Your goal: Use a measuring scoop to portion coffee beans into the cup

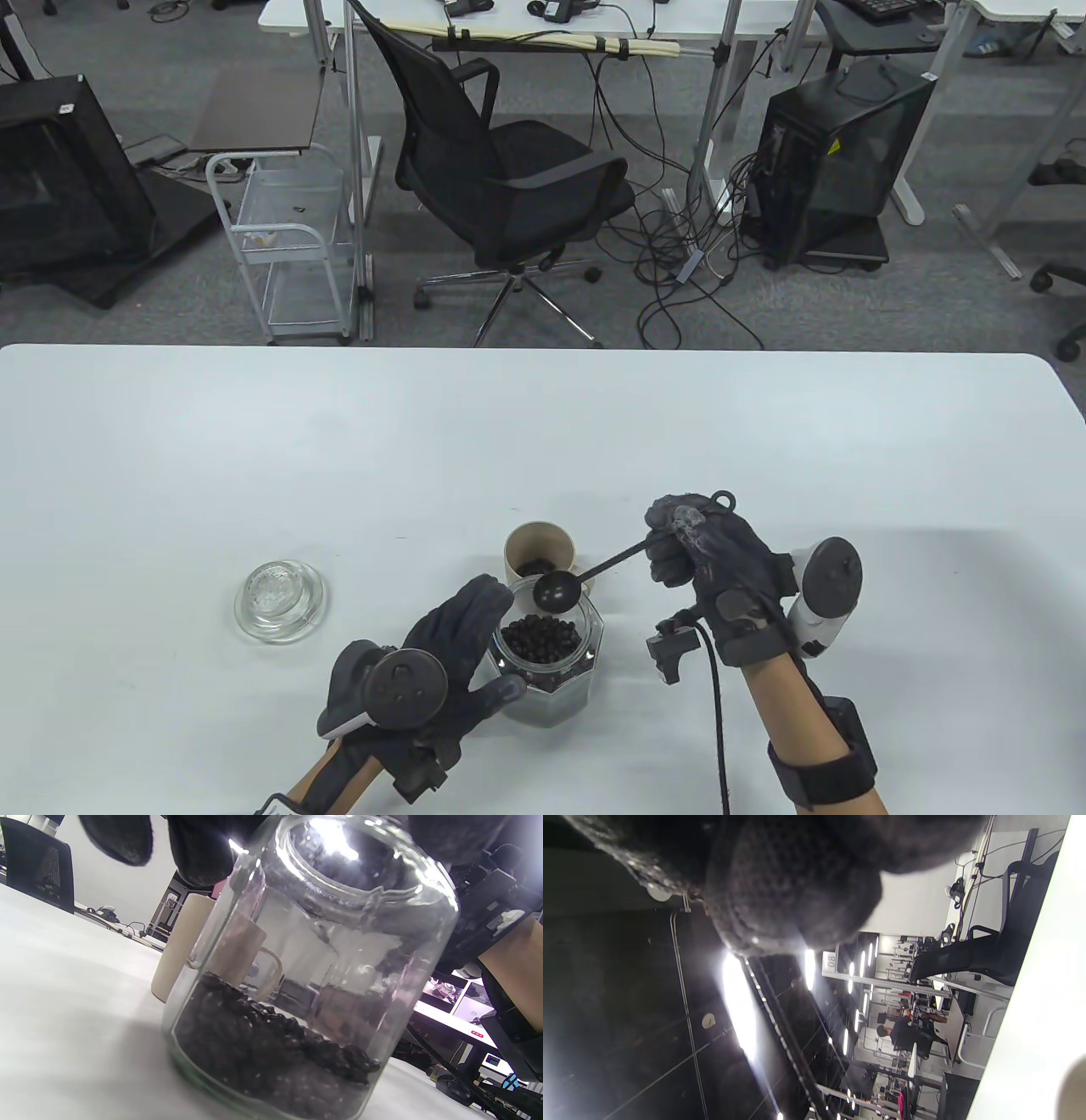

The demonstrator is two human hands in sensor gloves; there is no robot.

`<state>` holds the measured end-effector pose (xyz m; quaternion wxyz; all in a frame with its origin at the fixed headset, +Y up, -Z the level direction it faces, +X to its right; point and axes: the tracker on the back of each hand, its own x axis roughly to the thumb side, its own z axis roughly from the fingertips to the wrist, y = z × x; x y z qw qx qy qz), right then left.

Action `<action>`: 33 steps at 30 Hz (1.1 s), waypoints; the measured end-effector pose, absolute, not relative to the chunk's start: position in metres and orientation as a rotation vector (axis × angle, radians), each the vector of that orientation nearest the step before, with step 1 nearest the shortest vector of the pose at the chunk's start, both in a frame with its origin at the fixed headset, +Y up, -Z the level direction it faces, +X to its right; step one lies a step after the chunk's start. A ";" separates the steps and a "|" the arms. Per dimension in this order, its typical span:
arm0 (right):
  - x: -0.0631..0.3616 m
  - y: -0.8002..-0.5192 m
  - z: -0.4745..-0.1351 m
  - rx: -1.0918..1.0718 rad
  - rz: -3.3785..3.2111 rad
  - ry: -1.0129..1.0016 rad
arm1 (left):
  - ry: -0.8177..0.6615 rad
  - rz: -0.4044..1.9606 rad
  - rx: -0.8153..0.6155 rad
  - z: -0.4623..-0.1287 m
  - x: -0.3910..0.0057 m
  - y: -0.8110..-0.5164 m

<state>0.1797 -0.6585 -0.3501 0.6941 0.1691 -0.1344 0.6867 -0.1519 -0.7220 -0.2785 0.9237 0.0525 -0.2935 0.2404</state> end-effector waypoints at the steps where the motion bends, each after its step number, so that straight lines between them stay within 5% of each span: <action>1: 0.178 -0.659 -0.350 0.385 1.547 -0.293 | -0.602 0.493 0.108 -0.279 -0.152 -0.722; 23: 0.091 -0.648 -0.311 1.002 2.269 -0.183 | -0.603 0.493 0.107 -0.279 -0.152 -0.722; 33: 0.089 -0.657 -0.312 0.859 2.212 -0.038 | -0.603 0.494 0.108 -0.279 -0.152 -0.722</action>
